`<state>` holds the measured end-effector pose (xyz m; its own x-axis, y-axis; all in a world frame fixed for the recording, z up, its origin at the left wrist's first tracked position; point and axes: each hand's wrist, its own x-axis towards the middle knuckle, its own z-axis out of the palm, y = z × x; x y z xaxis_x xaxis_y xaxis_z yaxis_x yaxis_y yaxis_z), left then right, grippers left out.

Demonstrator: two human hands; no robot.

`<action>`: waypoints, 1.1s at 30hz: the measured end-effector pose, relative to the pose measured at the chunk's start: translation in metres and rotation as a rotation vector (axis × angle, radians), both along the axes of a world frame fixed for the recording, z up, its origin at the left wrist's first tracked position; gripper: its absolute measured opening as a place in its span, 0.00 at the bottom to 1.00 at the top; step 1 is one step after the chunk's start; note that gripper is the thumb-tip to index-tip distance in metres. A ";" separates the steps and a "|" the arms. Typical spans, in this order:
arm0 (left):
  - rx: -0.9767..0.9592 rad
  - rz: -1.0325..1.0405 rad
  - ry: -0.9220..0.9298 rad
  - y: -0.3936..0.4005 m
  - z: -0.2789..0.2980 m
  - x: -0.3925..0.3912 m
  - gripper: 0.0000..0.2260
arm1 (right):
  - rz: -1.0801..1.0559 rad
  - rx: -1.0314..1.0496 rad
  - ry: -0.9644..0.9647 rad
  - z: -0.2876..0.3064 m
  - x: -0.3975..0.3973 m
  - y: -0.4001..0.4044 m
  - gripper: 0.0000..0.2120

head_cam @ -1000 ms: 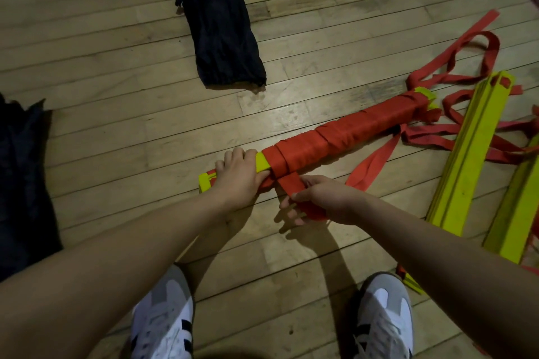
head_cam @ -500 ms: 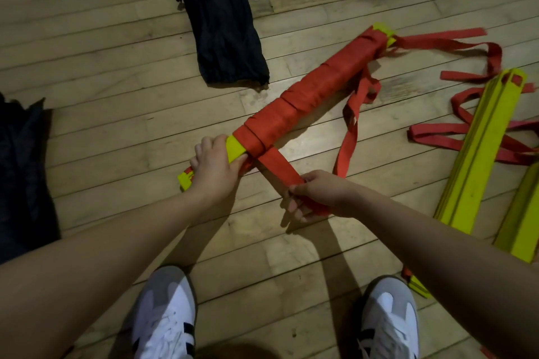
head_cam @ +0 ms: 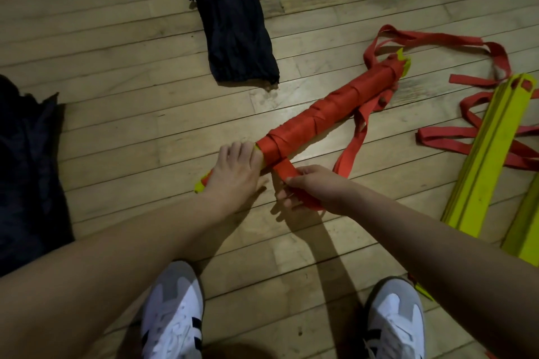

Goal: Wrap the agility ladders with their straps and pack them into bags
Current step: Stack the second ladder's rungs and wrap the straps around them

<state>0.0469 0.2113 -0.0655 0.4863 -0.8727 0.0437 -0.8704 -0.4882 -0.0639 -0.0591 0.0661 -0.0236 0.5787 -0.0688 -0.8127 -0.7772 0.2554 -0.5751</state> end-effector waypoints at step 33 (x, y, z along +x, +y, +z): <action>0.082 0.252 0.495 -0.016 0.016 -0.031 0.21 | 0.123 -0.190 0.010 -0.004 -0.033 -0.002 0.08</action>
<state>0.0157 0.1951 -0.0492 0.6255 -0.7178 -0.3058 -0.6633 -0.6956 0.2759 -0.0916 0.0638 -0.0277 0.5841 -0.1505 -0.7976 -0.8017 0.0461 -0.5959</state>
